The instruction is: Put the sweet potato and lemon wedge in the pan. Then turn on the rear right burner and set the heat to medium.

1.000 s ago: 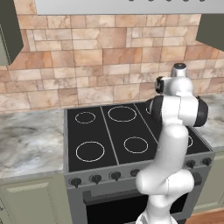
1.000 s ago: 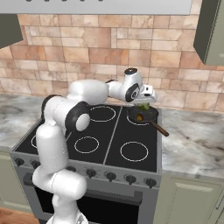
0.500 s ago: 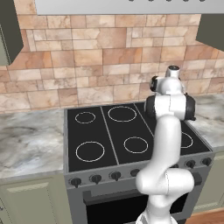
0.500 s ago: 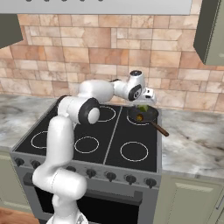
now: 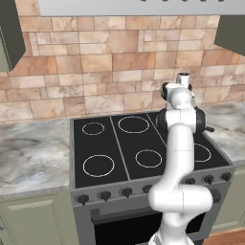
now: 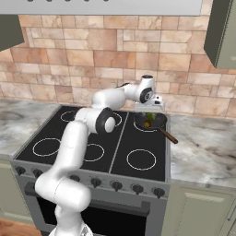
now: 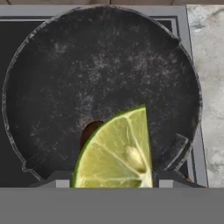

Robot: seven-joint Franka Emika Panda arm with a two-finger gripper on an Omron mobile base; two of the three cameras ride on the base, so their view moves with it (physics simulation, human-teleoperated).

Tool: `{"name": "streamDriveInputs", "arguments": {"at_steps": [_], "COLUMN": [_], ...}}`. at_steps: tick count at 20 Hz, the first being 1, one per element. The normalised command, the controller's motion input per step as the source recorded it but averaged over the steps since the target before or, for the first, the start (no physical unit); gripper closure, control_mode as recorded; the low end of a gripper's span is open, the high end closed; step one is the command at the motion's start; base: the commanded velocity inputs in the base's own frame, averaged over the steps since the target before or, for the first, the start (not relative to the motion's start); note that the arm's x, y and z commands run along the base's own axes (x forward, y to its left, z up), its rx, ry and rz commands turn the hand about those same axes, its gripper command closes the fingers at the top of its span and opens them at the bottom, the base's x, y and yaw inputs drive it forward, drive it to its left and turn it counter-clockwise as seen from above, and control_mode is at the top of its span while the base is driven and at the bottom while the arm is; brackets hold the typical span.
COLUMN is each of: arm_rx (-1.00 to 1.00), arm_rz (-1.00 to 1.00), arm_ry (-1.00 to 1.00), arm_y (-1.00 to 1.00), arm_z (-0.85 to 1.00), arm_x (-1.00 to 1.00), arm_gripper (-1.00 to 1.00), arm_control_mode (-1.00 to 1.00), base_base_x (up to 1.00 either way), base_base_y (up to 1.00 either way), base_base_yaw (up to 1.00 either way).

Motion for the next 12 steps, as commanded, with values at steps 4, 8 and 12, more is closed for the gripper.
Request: {"name": "streamDriveInputs", "arguments": {"at_steps": [4, 8, 12], "arm_rx": [0.00, 0.00, 0.00], "arm_rz": [0.00, 0.00, 0.00], "arm_ry": [0.03, 0.00, -0.02], "arm_y": [0.00, 0.00, 0.00], "arm_z": [-0.03, -0.01, -0.06], "arm_x": [-0.01, -0.01, -0.26], "arm_gripper": [-1.00, -1.00, -1.00], "arm_control_mode": [-1.00, -1.00, -1.00], "base_base_x": [0.00, 0.00, 0.00], "base_base_y": [0.00, 0.00, 0.00], "base_base_yaw": [0.00, 0.00, 0.00]}}
